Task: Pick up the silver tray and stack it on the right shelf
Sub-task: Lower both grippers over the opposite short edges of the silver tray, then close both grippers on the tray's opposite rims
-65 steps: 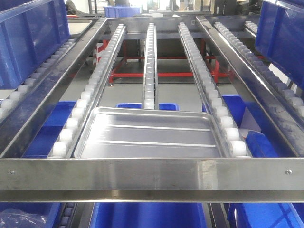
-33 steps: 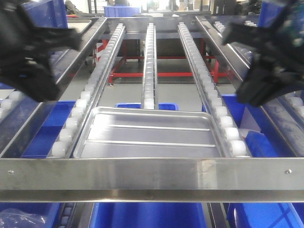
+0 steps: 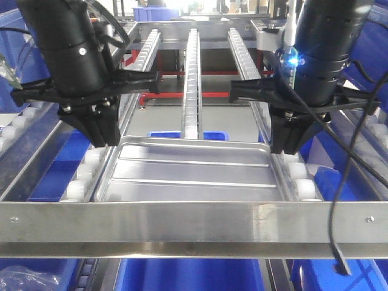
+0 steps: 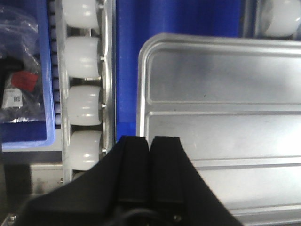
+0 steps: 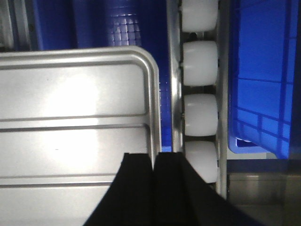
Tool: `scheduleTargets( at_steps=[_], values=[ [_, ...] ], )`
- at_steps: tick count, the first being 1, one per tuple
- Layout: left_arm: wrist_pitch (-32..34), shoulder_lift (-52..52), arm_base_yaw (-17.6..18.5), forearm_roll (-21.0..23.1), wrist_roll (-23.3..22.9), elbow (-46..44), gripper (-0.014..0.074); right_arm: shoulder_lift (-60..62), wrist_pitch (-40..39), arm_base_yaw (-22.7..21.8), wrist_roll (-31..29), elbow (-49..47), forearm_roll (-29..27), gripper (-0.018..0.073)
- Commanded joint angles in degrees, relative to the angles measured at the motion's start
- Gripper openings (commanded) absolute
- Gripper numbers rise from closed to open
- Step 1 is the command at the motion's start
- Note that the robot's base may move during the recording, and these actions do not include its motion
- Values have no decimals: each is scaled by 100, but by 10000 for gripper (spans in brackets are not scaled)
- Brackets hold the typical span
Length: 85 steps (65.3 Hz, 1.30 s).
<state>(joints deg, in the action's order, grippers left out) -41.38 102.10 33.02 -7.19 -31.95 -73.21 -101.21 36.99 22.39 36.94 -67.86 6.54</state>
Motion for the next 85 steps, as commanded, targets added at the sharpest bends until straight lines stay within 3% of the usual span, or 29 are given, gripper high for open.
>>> scheduleTargets(
  at_steps=[1, 44, 47, 57, 62, 85],
  values=[
    [88, -258, 43, -5, -72, -192, -94, 239, -92, 11, 21, -197, 116, 58],
    [59, -258, 43, 12, -72, -192, -90, 226, 79, 11, 21, -197, 73, 58],
    [59, -258, 43, -57, -72, -192, -48, 226, 134, 11, 21, -197, 56, 58],
    [140, -150, 43, -217, -72, -192, 333, 226, 264, 11, 21, -197, 46, 58],
    [244, -137, 43, -190, -72, -192, 426, 226, 281, 11, 21, -197, 51, 58],
    [276, 190, 43, -212, -72, -192, 363, 226, 204, 11, 21, -197, 51, 58]
  ],
)
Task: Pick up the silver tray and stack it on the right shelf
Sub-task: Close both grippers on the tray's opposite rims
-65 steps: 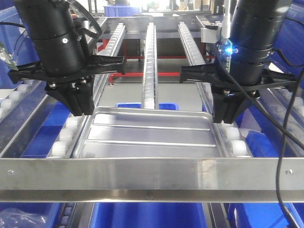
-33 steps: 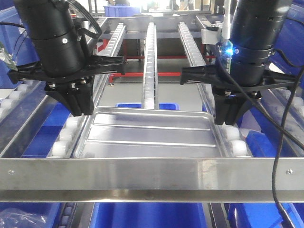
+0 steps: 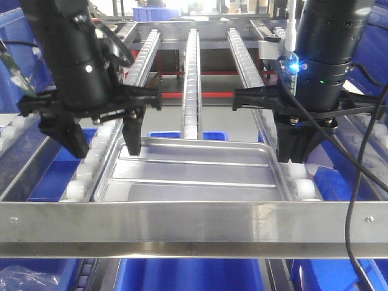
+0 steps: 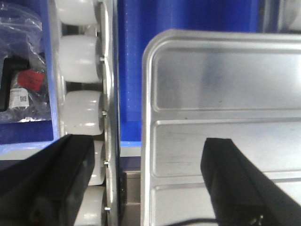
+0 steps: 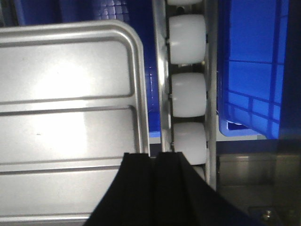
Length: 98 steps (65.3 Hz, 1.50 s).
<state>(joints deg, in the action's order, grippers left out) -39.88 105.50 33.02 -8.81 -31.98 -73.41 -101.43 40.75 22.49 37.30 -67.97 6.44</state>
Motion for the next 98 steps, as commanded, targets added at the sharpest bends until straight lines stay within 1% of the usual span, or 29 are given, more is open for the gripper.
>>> scheduleTargets(
  at_steps=[1, 9, 19, 32, 37, 39, 40, 41, 43, 46, 49, 65, 98],
  values=[
    [126, -146, 43, -50, -69, -172, 359, 247, -172, 2, -15, -186, 61, 58],
    [117, -133, 43, -59, -69, -172, 349, 247, -179, 2, -15, -186, 61, 58],
    [128, -133, 43, -314, -69, -172, 349, 162, -346, 2, -15, -186, 61, 58],
    [135, -104, 43, -304, -69, -172, 349, 66, -444, 2, -25, -186, 61, 60],
    [113, -94, 43, -304, -69, -172, 349, 55, -576, 2, -199, -186, 61, 71],
    [115, -94, 43, -304, -69, -172, 349, 55, -616, 2, -223, -186, 61, 95],
    [115, -94, 43, -292, -69, -172, 349, 55, -629, 2, -221, -186, 61, 120],
    [115, -94, 43, -292, -69, -172, 349, 49, -614, 2, -215, -186, 61, 317],
    [115, -94, 43, -292, -69, -172, 349, 49, -591, 2, -215, -186, 61, 390],
    [115, -94, 43, -292, -69, -172, 349, 42, -566, 2, -208, -186, 55, 457],
    [115, -94, 43, -292, -69, -172, 349, 23, -566, 2, -208, -186, 55, 492],
    [115, -81, 43, -292, -69, -172, 349, -191, -565, 2, -208, -186, 55, 433],
    [63, -29, 43, -292, -69, -172, 349, -262, -764, 2, -208, -186, 50, 433]
  ],
)
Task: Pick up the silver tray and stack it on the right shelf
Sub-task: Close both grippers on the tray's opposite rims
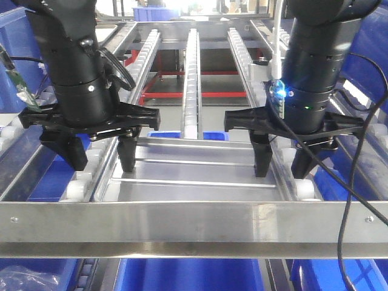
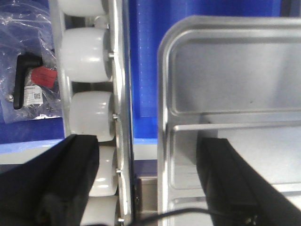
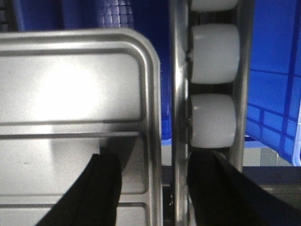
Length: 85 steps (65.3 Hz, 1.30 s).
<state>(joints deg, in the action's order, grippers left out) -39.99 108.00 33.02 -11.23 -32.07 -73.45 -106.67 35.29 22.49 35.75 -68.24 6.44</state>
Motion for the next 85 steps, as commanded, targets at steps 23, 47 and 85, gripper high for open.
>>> scheduleTargets(
  at_steps=[23, 47, 85],
  values=[
    [85, -279, 43, -60, -60, -168, 349, 262, -207, 2, -54, -159, 45, 433],
    [109, -279, 43, -97, -60, -168, 318, 262, -219, 2, -54, -159, 45, 433],
    [-41, -134, 43, -75, -60, -168, 318, 262, -219, 2, -54, -159, 45, 433]
  ],
)
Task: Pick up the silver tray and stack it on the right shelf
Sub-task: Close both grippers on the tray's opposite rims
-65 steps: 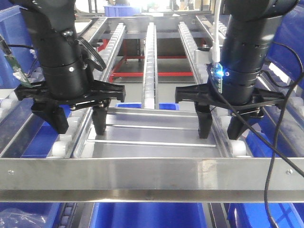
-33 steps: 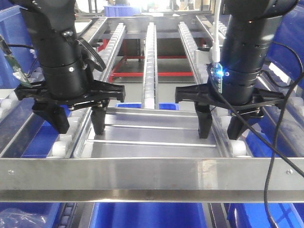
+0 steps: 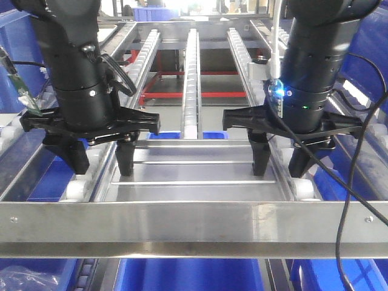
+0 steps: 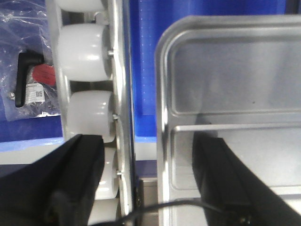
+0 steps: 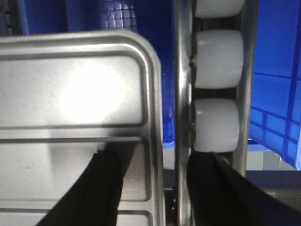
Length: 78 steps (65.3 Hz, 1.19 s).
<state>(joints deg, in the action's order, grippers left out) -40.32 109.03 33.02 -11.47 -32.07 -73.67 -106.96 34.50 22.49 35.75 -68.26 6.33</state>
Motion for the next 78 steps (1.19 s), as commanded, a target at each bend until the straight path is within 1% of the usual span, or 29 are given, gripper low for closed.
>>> scheduleTargets(
  at_steps=[1, 29, 32, 37, 43, 54, 59, 63, 78],
  values=[
    [-8, -236, 43, -50, -60, -146, 318, 292, -140, 2, -54, -157, 56, 433],
    [-8, -236, 43, 5, -60, -146, 318, 292, -141, 2, -54, -157, 56, 431],
    [-8, -236, 43, 77, -60, -146, 317, 292, -141, 2, -54, -157, 56, 414],
    [-8, -236, 43, 133, -60, -146, 304, 292, -135, 2, -54, -157, 56, 344],
    [-8, -236, 43, 142, -60, -146, 234, 292, -135, 2, -54, -157, 56, 246],
    [-8, -236, 43, 213, -60, -146, 34, 292, -129, 2, -54, -157, 56, 97],
    [-8, -236, 43, 250, -60, -146, -52, 292, -129, 2, -54, -157, 56, 50],
    [-8, -236, 43, 248, -60, -146, -106, 292, -129, 2, -54, -157, 56, 52],
    [-8, -236, 43, 248, -60, -146, -100, 292, -146, 2, -54, -157, 56, 52]
  ],
)
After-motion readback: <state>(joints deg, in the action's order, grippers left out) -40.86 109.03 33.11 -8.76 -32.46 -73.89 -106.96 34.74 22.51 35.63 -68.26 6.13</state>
